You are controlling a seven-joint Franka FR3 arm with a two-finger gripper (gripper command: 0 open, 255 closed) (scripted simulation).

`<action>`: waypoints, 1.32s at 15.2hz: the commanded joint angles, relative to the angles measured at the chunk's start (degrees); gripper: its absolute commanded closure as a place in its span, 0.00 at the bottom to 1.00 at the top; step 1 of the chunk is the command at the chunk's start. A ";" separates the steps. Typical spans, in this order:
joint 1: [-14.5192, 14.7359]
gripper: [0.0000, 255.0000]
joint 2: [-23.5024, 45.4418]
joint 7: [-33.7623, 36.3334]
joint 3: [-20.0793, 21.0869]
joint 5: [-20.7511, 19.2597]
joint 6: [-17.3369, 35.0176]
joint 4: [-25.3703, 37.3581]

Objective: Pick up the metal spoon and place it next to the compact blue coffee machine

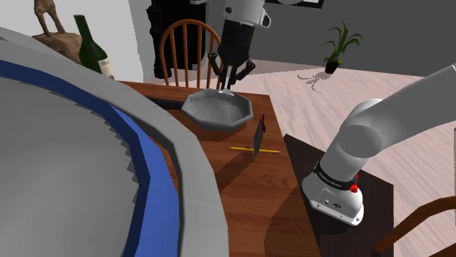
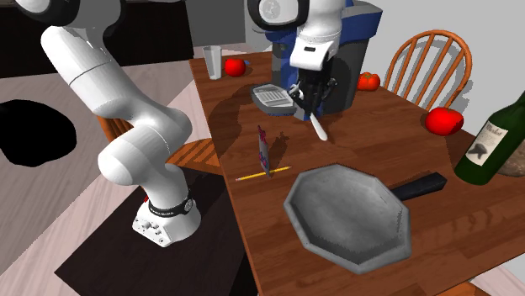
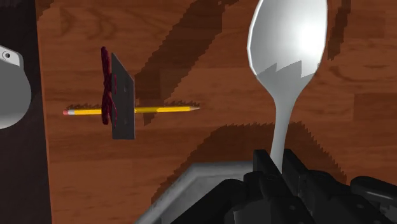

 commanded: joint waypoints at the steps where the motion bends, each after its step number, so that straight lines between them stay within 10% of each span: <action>1: -0.12 1.00 -0.05 0.30 -0.35 -0.32 -1.64 1.57; 20: -1.06 1.00 2.51 3.49 -2.41 -2.65 -15.17 17.88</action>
